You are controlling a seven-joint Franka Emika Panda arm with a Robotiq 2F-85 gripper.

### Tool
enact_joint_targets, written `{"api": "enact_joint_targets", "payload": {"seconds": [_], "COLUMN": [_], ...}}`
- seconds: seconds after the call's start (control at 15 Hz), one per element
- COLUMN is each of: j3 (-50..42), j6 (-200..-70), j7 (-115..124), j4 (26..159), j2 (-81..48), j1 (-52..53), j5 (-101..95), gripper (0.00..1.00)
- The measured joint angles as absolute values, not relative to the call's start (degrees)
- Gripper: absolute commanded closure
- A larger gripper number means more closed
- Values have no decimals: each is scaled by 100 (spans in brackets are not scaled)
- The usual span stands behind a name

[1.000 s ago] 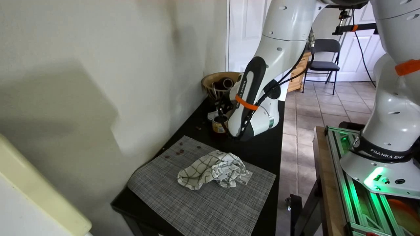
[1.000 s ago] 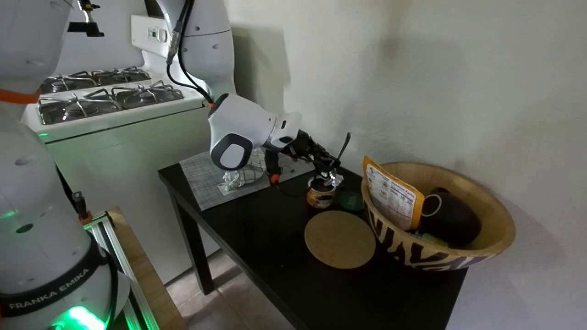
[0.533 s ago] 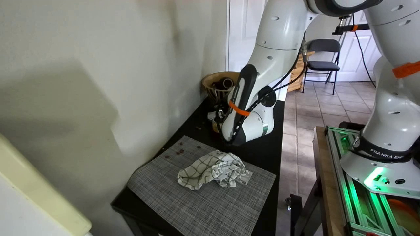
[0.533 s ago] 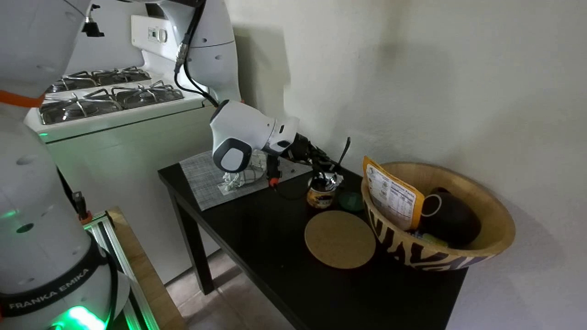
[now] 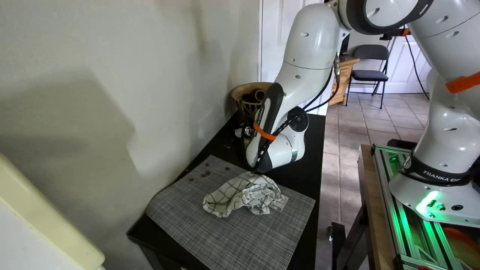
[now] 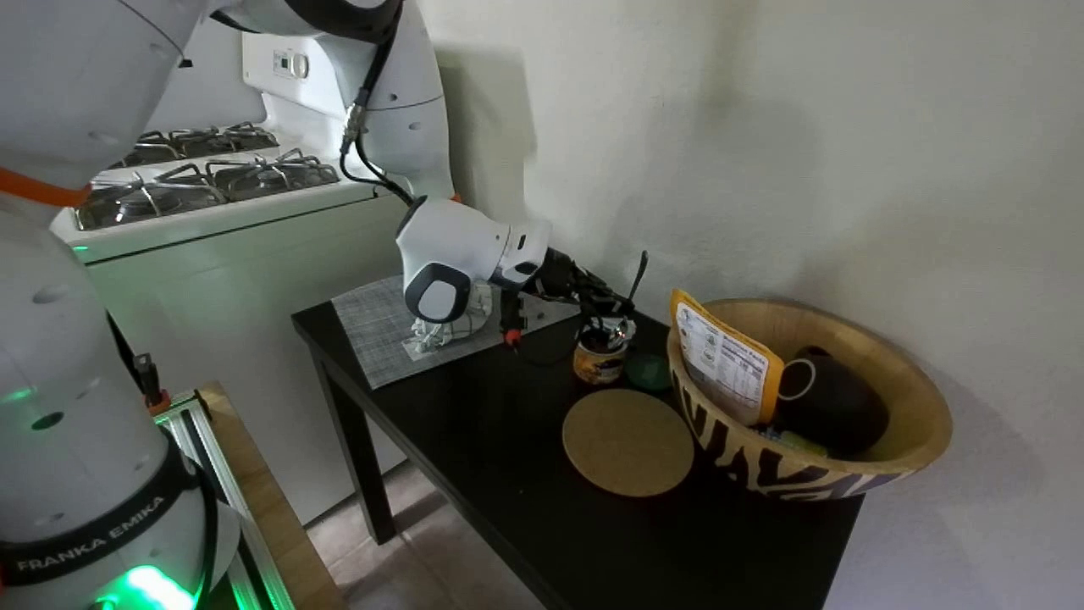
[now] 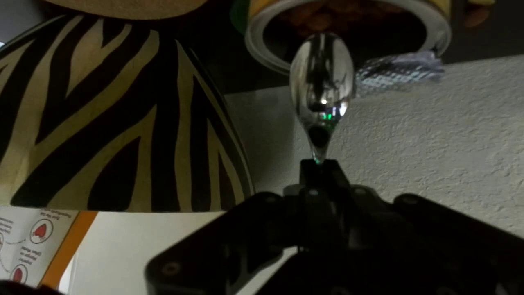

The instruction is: Put the spoon into the can

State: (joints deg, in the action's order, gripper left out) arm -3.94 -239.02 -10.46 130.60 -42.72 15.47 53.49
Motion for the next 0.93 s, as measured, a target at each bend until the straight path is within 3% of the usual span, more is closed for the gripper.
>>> {"api": "enact_joint_targets", "payload": {"seconds": [0.93], "j3": [-259], "j6": [-23659], "j7": [-2588], "j4": [12309], "j2": [-4764], "j1": [1693], "j5": [6590], "gripper": [98]}}
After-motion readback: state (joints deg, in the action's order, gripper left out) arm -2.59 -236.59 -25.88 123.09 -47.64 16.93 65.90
